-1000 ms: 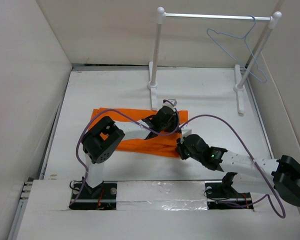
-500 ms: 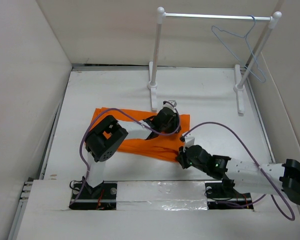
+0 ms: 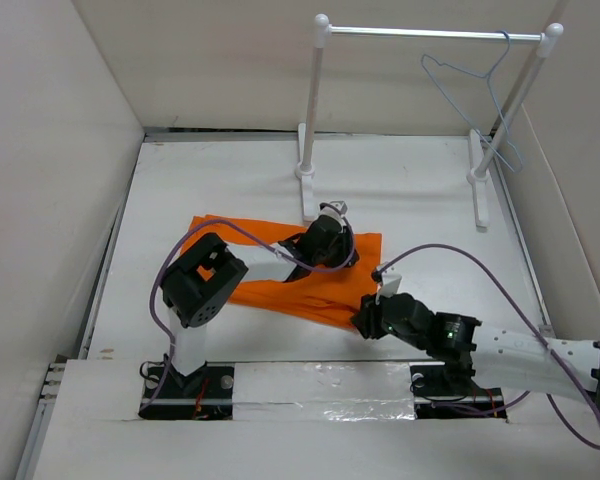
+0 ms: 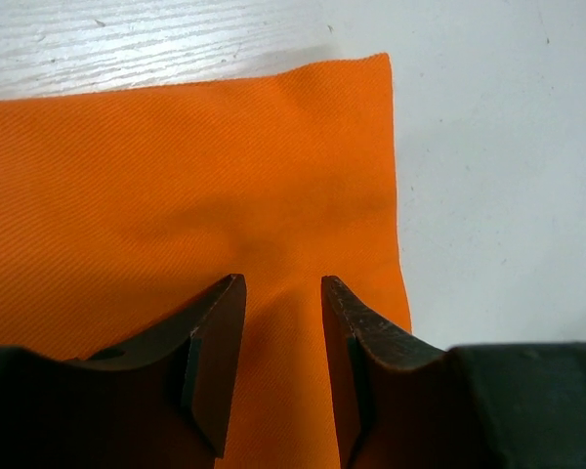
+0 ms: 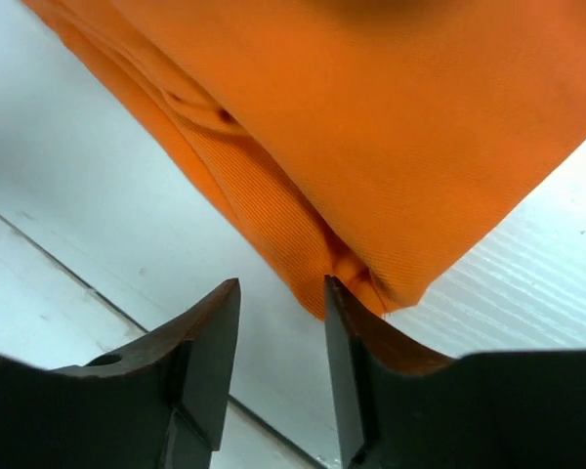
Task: Place the trousers on the hanger
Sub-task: Fold the trousers at the center of the board.
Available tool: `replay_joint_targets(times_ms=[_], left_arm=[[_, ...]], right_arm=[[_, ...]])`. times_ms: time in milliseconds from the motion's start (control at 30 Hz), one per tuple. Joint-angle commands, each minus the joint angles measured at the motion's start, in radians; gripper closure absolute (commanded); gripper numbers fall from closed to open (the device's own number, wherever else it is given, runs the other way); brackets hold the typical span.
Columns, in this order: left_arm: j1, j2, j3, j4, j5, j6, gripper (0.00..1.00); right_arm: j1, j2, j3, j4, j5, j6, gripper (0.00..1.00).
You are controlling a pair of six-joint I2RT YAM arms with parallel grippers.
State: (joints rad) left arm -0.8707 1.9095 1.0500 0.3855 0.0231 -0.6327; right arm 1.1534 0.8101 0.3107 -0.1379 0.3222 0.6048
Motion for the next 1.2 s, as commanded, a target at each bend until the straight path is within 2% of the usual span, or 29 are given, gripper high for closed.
replay_joint_targets(times_ms=[0,133,267,333,467,600,733,800,867,933,967,1000,1033,1100,1133,1167], left_arm=[[-0.007,-0.113,-0.039,0.033,-0.014,0.001,0.66],[-0.016,-0.185,-0.082,0.046,-0.081,0.001,0.69],[-0.027,-0.262,-0.159,0.072,-0.120,-0.012,0.74],[-0.027,-0.312,-0.183,0.073,-0.158,-0.012,0.75],[-0.027,-0.385,-0.260,0.079,-0.169,-0.015,0.76],[-0.086,-0.415,-0.324,0.093,-0.166,-0.027,0.76],[-0.171,-0.388,-0.380,0.115,-0.184,-0.065,0.77],[-0.203,-0.386,-0.418,0.128,-0.205,-0.087,0.78],[-0.255,-0.403,-0.459,0.153,-0.222,-0.111,0.79],[-0.293,-0.421,-0.479,0.177,-0.252,-0.113,0.80],[-0.335,-0.425,-0.487,0.181,-0.267,-0.111,0.80],[-0.353,-0.426,-0.489,0.182,-0.300,-0.110,0.81],[-0.369,-0.425,-0.487,0.182,-0.313,-0.110,0.82],[-0.395,-0.420,-0.479,0.182,-0.322,-0.110,0.85],[-0.395,-0.406,-0.479,0.193,-0.322,-0.108,0.86],[-0.395,-0.396,-0.479,0.202,-0.322,-0.107,0.88]], right_arm=[[0.006,-0.063,0.077,-0.048,0.083,-0.031,0.61],[-0.021,-0.025,0.074,0.006,0.140,-0.037,0.95],[-0.095,0.086,0.064,0.137,0.179,-0.053,0.99],[-0.141,0.179,0.041,0.217,0.144,-0.057,1.00],[-0.132,0.303,0.021,0.290,0.083,-0.030,1.00],[-0.121,0.310,-0.047,0.334,0.040,0.009,1.00],[-0.121,0.183,-0.015,0.212,0.067,-0.002,1.00],[-0.121,0.074,0.036,0.138,0.096,-0.045,0.93],[-0.121,0.005,0.089,0.011,0.159,-0.095,0.77],[-0.159,-0.078,0.172,-0.026,0.186,-0.154,0.64],[-0.181,-0.095,0.200,-0.040,0.183,-0.234,0.57],[-0.205,-0.109,0.230,-0.045,0.178,-0.276,0.56],[-0.268,-0.120,0.295,-0.051,0.164,-0.313,0.60],[-0.343,-0.114,0.370,-0.074,0.118,-0.422,0.88],[-0.421,-0.109,0.411,-0.080,0.094,-0.456,0.98],[-0.461,-0.097,0.495,-0.081,0.068,-0.530,1.00]])
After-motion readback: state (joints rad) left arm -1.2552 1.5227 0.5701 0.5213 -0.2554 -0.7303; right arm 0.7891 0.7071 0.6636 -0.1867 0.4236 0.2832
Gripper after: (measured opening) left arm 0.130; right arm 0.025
